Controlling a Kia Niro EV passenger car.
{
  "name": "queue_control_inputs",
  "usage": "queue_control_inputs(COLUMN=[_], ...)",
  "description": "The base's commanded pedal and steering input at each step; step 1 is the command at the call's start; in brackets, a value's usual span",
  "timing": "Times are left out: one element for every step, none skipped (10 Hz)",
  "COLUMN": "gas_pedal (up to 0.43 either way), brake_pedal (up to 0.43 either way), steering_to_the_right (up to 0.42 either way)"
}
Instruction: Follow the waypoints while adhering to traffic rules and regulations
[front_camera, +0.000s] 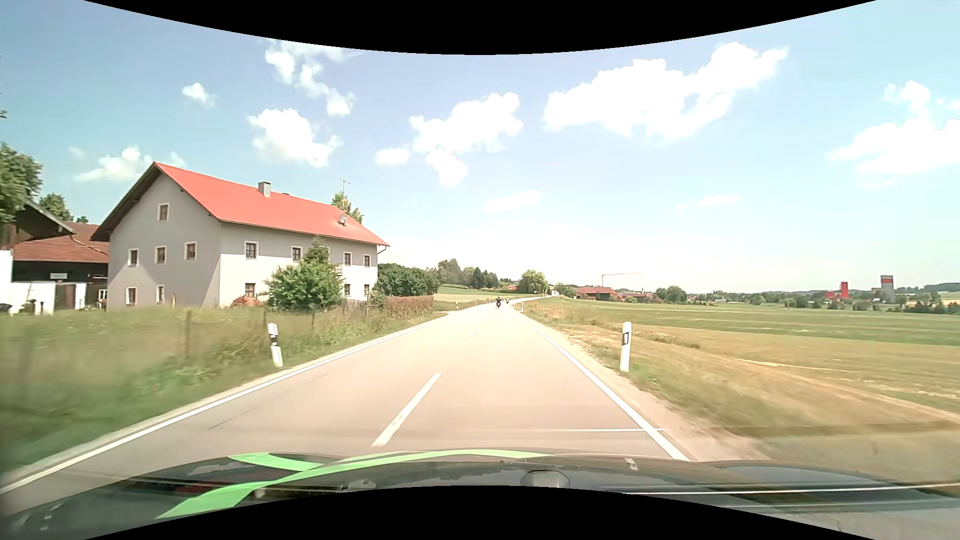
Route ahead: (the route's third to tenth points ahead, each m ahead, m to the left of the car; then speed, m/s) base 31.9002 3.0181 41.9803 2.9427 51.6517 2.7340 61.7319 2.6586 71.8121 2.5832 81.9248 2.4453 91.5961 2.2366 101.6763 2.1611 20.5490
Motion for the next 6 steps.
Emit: queue_control_inputs(gas_pedal=[0.311,0.319,0.339,0.339,0.358,0.358], brake_pedal=[0.000,0.000,0.000,0.000,0.000,0.000], steering_to_the_right=[-0.009,-0.009,-0.008,-0.008,-0.008,-0.008])
